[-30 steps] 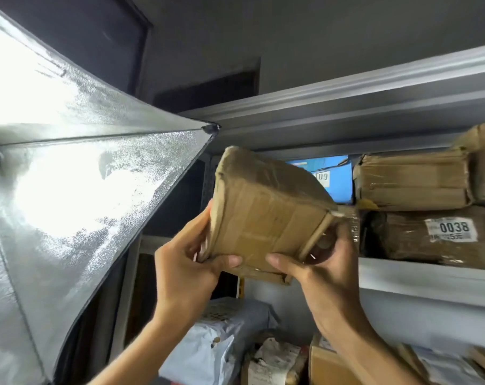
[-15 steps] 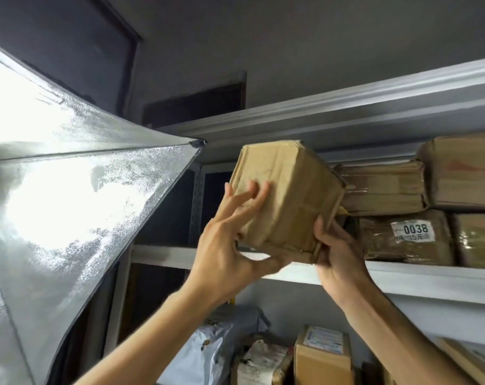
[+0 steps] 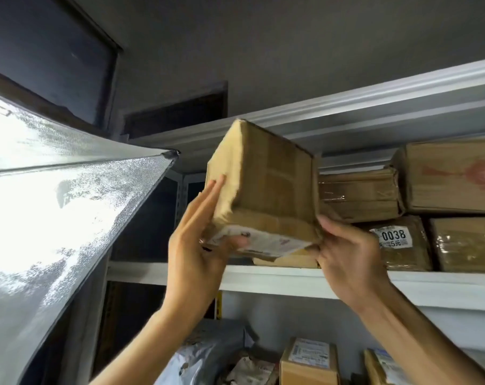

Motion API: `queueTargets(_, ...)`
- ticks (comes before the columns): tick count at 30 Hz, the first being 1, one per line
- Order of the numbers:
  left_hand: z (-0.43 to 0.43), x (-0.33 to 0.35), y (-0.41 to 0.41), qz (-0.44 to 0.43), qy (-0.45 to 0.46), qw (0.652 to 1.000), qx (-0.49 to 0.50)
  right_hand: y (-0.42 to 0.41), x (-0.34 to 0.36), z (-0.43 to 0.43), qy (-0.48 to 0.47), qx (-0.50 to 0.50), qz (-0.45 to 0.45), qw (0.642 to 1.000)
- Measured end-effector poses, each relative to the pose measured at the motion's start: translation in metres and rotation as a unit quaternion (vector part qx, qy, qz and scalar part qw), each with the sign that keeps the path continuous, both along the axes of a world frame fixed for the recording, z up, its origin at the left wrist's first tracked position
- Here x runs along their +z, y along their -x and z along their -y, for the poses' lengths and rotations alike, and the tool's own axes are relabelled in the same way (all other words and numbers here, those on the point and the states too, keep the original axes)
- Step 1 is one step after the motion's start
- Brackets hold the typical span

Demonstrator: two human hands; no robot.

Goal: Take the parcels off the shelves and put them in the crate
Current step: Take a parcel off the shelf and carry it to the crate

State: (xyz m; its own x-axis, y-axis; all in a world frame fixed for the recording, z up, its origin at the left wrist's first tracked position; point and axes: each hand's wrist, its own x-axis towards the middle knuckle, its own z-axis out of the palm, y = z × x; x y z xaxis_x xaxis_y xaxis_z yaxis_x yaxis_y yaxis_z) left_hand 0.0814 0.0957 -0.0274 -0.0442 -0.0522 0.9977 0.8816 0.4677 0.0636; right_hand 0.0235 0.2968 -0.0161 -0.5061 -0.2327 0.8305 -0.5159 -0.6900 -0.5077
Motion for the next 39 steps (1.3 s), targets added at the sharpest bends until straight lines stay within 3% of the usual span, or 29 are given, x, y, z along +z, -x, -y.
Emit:
queueTargets(3,0.007,0.006,-0.002,0.076,-0.08,0.974,-0.196,-0.02,-0.002,0.0,-0.099,-0.082,-0.17,0.977)
queueTargets(5,0.011,0.008,-0.003,0.14,-0.124,0.942,-0.28,-0.03,0.005,0.008,-0.147,-0.247,-0.278,0.917)
queueTargets(7,0.01,0.01,-0.004,0.205,-0.13,0.908,-0.342,-0.039,0.021,0.012,-0.148,-0.354,-0.323,0.865)
queueTargets(10,0.014,0.016,-0.009,0.276,-0.136,0.864,-0.399,-0.048,0.037,0.016,-0.13,-0.397,-0.355,0.837)
queueTargets(14,0.024,0.02,-0.014,0.277,-0.117,0.862,-0.409,-0.055,0.044,0.029,-0.1,-0.498,-0.398,0.764)
queueTargets(15,0.027,0.02,-0.014,0.266,-0.11,0.866,-0.409,-0.058,0.048,0.034,-0.096,-0.499,-0.394,0.766)
queueTargets(18,0.033,0.027,-0.016,0.236,-0.115,0.888,-0.379,-0.07,0.064,0.045,-0.082,-0.405,-0.326,0.85)
queueTargets(19,0.034,0.03,-0.018,0.237,-0.12,0.894,-0.361,-0.074,0.067,0.048,-0.086,-0.392,-0.306,0.863)
queueTargets(23,0.048,0.024,-0.018,0.25,-0.126,0.893,-0.353,-0.075,0.071,0.048,-0.215,-0.403,-0.307,0.835)
queueTargets(26,0.064,0.014,-0.017,0.237,-0.049,0.94,-0.242,-0.065,0.061,0.049,-0.282,-0.353,-0.286,0.845)
queueTargets(29,0.078,0.0,-0.012,0.218,-0.014,0.964,-0.15,-0.044,0.033,0.06,-0.251,-0.35,-0.272,0.86)
queueTargets(39,0.131,-0.028,0.019,0.22,-0.045,0.964,-0.142,0.018,-0.018,0.118,-0.147,-0.361,-0.242,0.889)
